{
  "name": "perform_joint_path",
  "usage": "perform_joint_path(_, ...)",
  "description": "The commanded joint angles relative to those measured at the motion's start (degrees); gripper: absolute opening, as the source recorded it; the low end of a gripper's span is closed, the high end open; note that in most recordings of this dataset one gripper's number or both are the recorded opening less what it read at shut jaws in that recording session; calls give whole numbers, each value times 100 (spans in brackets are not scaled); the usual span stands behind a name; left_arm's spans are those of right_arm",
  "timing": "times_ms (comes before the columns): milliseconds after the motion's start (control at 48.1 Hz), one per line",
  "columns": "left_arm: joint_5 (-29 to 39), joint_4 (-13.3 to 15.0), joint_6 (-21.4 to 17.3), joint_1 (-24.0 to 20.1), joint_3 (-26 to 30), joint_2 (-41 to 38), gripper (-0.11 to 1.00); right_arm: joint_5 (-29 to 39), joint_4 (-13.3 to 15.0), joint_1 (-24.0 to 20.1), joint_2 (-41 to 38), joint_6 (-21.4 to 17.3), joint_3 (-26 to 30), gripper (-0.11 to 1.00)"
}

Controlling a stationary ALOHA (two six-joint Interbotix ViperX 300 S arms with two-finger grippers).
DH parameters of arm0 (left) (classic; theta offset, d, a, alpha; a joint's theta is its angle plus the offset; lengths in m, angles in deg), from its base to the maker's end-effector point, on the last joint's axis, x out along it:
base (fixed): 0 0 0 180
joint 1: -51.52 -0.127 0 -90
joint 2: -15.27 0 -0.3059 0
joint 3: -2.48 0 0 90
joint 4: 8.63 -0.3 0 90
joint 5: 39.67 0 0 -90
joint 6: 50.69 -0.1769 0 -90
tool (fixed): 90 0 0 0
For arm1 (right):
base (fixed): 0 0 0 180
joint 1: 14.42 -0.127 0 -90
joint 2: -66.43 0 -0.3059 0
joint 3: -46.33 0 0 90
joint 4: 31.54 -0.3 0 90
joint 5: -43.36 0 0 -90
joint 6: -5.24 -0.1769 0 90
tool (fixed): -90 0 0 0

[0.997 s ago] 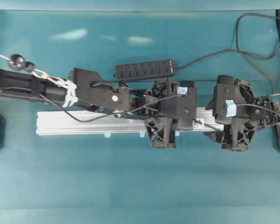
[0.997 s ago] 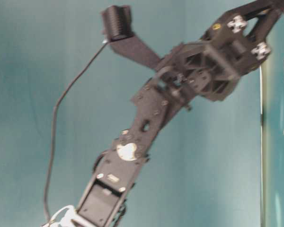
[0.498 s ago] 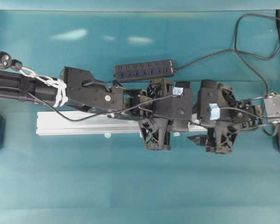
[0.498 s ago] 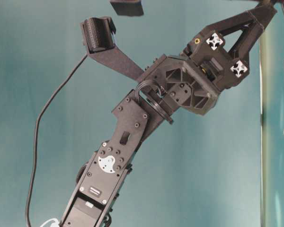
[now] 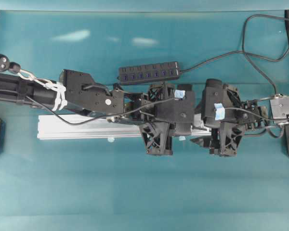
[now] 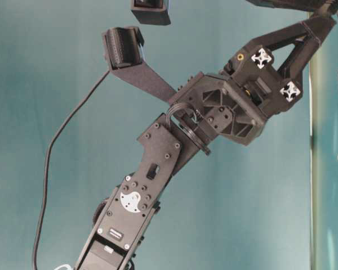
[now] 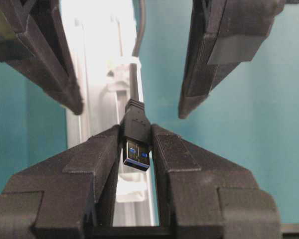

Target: Pass the USB cable through three rings with both arms.

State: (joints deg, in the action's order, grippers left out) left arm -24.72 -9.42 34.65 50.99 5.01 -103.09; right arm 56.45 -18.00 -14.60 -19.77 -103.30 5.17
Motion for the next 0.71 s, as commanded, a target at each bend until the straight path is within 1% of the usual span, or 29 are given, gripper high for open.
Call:
perform_joint_path(0,-26,-9,246,-18,44,176,22,-62,18,9,62,-53,70,64)
perform_joint_path(83,-44,-9,580,-53,35,176,22,-70,9,9,62,-53,70,56)
perform_joint_path(145,-62,0,694,-70,35,176,22,-79,9,9,62,-53,79,52)
perform_joint_path(312,-97,-9,738,-70,35,176,22,-123,18,9,62,-44,79,47)
perform_joint_path(457,-97,-9,782,-70,18,167,22,-123,9,9,53,-44,79,39)
perform_joint_path(540,-97,-9,782,-70,26,158,22,-123,9,9,53,-44,88,30)
perform_joint_path(685,-97,0,782,-70,18,149,22,-123,9,9,53,-44,105,8)
